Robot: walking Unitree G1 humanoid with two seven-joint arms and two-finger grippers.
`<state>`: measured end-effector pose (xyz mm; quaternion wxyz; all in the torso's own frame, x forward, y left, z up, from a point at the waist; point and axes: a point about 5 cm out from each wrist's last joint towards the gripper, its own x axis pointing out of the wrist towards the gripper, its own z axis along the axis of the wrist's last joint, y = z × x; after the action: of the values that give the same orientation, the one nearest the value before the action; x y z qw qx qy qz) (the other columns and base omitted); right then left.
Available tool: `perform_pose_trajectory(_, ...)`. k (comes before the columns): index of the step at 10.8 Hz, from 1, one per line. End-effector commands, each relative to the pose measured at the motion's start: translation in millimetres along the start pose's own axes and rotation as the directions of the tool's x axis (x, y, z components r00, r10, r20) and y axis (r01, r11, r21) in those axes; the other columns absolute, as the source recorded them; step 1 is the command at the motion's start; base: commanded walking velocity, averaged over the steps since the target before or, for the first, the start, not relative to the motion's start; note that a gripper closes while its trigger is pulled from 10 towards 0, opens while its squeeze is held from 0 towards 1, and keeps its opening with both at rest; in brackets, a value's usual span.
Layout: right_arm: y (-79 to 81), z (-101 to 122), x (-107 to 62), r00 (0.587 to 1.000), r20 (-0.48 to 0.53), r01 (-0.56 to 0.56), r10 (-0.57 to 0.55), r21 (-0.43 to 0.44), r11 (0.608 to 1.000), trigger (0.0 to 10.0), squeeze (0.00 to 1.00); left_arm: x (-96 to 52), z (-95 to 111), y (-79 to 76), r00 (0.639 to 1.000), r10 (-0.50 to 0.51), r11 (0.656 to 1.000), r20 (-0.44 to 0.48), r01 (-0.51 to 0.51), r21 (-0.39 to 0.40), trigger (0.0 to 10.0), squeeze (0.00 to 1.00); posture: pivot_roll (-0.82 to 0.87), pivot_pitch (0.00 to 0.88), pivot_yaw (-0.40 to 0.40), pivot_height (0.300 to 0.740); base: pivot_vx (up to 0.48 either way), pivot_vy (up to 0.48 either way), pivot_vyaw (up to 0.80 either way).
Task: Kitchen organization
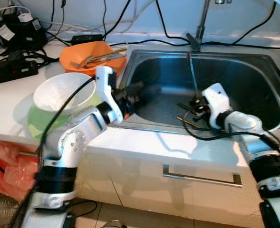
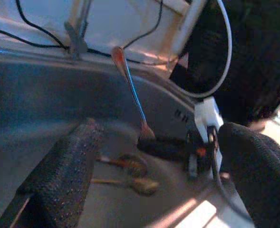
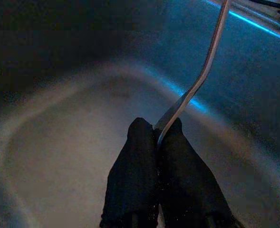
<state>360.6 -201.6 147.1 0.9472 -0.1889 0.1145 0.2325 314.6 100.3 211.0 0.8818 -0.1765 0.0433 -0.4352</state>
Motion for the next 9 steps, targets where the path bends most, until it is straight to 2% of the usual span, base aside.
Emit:
perform_pose_trajectory(1,-2.0,5,1.9,1.000,0.011,-0.013,0.013,-0.039,0.999,0.0,0.00,-0.8,-1,-5.8,0.999,-0.034,0.999,-0.041,0.035,0.037,10.0,1.00,0.15,0.036,0.071,0.740,0.000,0.000,0.00)
perform_pose_trajectory(2,0.1,3,2.7,0.999,0.000,-0.044,0.044,-0.056,0.997,0.0,0.00,-0.8,1,-1.6,1.000,-0.014,1.000,-0.023,0.014,0.019,10.0,1.00,0.15,0.035,0.071,0.740,0.000,0.000,0.00)
perform_pose_trajectory(3,2.4,0,2.9,0.998,-0.014,-0.066,0.065,-0.072,0.995,1.7,0.00,-1.7,0,2.1,0.999,-0.001,0.999,-0.036,0.002,0.036,10.0,1.00,0.15,0.034,0.073,0.740,0.000,0.000,0.00)
perform_pose_trajectory(5,3.4,-11,2.7,0.995,-0.063,-0.088,0.082,-0.102,0.991,2.6,0.00,-4.7,-3,2.0,0.995,-0.025,0.998,-0.092,0.030,0.056,10.0,1.00,0.15,0.036,0.072,0.740,0.000,0.000,0.00)
perform_pose_trajectory(6,4.0,-16,2.1,0.992,-0.085,-0.104,0.094,-0.115,0.988,4.4,0.00,-6.7,-4,1.6,0.992,-0.039,0.997,-0.120,0.047,0.060,10.0,1.00,0.15,0.036,0.072,0.740,0.000,0.000,0.00)
perform_pose_trajectory(7,4.5,-18,1.4,0.989,-0.103,-0.118,0.105,-0.128,0.985,10.0,0.00,-8.6,-6,0.8,0.986,-0.053,0.996,-0.155,0.064,0.069,10.0,1.00,0.15,0.036,0.072,0.740,0.000,0.000,0.00)
perform_pose_trajectory(8,3.4,-20,1.7,0.988,-0.115,-0.117,0.101,-0.140,0.983,10.0,0.00,-9.6,-6,0.6,0.985,-0.063,0.995,-0.164,0.075,0.067,10.0,1.00,0.15,0.036,0.073,0.740,0.000,0.000,0.00)
perform_pose_trajectory(9,-1.1,-18,2.0,0.991,-0.114,-0.091,0.074,-0.156,0.984,10.0,0.84,-10.2,-7,1.2,0.982,-0.064,0.994,-0.178,0.077,0.071,10.0,1.00,0.15,0.036,0.075,0.740,0.000,0.000,0.00)
